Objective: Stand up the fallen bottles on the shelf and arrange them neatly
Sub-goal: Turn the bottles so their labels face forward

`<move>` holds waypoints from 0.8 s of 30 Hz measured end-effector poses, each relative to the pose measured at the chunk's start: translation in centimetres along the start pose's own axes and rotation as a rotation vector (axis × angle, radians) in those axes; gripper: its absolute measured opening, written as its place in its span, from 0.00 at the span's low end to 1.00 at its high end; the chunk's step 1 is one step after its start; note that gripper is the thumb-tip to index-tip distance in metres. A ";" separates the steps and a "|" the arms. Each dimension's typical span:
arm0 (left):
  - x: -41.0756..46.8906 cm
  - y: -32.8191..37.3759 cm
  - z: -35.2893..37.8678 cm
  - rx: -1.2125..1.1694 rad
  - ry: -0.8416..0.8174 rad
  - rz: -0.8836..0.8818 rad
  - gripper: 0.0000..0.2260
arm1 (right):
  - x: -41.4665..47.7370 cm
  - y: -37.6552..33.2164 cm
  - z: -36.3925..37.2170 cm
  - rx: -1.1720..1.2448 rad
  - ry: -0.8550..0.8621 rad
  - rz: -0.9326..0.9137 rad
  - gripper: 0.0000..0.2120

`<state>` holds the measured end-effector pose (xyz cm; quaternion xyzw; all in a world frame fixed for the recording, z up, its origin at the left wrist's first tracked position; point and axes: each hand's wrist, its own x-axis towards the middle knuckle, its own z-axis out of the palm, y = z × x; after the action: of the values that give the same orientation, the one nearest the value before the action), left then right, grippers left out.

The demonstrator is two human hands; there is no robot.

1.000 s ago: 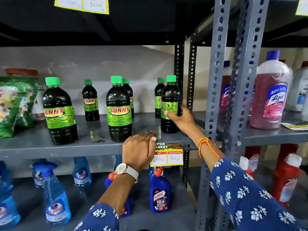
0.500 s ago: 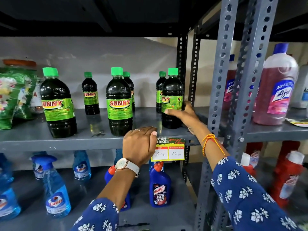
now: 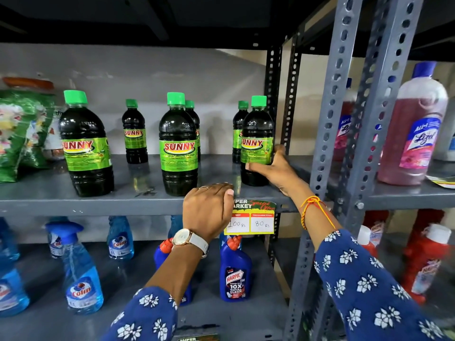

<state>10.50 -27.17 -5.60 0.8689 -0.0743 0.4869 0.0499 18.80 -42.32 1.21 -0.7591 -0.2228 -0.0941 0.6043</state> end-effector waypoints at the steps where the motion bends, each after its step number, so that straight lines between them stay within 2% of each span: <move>1: 0.0 0.0 0.0 -0.002 -0.003 0.000 0.19 | 0.2 0.2 0.0 -0.012 0.007 -0.013 0.16; 11: 0.0 0.0 0.0 0.001 -0.004 -0.003 0.20 | 0.5 0.6 -0.1 0.024 -0.007 0.025 0.35; 16: 0.0 0.0 0.1 0.004 -0.006 -0.007 0.20 | 0.7 0.8 0.0 -0.013 0.000 -0.001 0.29; 21: 0.0 -0.2 0.2 0.011 -0.015 -0.014 0.20 | 0.5 0.5 -0.1 -0.015 0.027 0.000 0.33; 24: 0.1 -0.1 0.2 0.024 -0.014 -0.010 0.19 | -0.1 0.1 0.0 -0.125 0.098 -0.042 0.36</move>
<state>10.68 -27.10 -5.64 0.8732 -0.0643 0.4814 0.0412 18.73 -42.37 1.11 -0.7850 -0.2025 -0.1575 0.5639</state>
